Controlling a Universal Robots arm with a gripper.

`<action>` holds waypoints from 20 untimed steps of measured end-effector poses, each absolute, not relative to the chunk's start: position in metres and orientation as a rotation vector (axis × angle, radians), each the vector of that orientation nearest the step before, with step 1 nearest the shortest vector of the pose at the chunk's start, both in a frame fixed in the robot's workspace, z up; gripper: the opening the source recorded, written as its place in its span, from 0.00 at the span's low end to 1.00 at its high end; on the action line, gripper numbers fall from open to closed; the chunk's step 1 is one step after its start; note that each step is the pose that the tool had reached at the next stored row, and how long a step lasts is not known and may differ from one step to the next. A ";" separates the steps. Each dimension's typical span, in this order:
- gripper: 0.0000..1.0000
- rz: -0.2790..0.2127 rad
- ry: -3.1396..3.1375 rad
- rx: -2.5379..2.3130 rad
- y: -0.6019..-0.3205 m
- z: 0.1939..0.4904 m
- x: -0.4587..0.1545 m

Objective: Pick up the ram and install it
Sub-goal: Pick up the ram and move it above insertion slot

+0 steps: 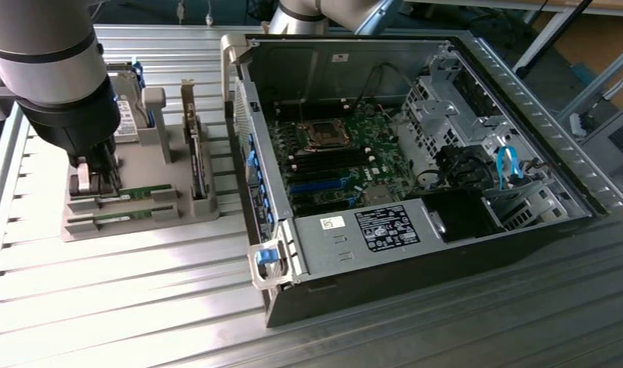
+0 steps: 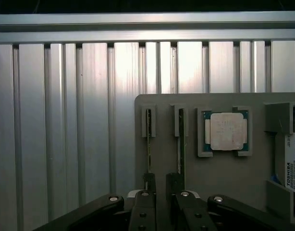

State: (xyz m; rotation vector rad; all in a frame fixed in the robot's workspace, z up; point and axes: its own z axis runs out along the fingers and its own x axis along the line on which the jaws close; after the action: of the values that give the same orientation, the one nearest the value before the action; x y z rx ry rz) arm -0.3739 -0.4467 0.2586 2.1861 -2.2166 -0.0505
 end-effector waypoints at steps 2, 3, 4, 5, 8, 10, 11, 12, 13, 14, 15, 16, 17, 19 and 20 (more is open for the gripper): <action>0.24 -0.050 -2.216 2.186 -0.447 0.258 -0.374; 0.24 -0.050 -2.217 2.187 -0.447 0.258 -0.374; 0.24 -0.050 -2.217 2.187 -0.447 0.257 -0.374; 0.24 -0.050 -2.216 2.186 -0.447 0.256 -0.374; 0.24 -0.050 -2.216 2.186 -0.447 0.249 -0.374; 0.24 -0.050 -2.216 2.186 -0.447 0.246 -0.374; 0.24 -0.050 -2.216 2.186 -0.447 0.245 -0.374; 0.24 -0.050 -2.216 2.186 -0.447 0.244 -0.374; 0.24 -0.050 -2.216 2.186 -0.447 0.242 -0.374; 0.24 -0.051 -2.216 2.186 -0.447 0.241 -0.374; 0.24 -0.050 -2.216 2.186 -0.447 0.241 -0.374; 0.24 -0.051 -2.216 2.186 -0.447 0.239 -0.374; 0.24 -0.050 -2.216 2.186 -0.447 0.238 -0.374; 0.24 -0.050 -2.216 2.186 -0.447 0.235 -0.374; 0.24 -0.050 -2.216 2.186 -0.447 0.234 -0.374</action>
State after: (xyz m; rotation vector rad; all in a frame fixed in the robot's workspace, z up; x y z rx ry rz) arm -0.3739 -0.4471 0.2345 2.1863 -2.2164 -0.0505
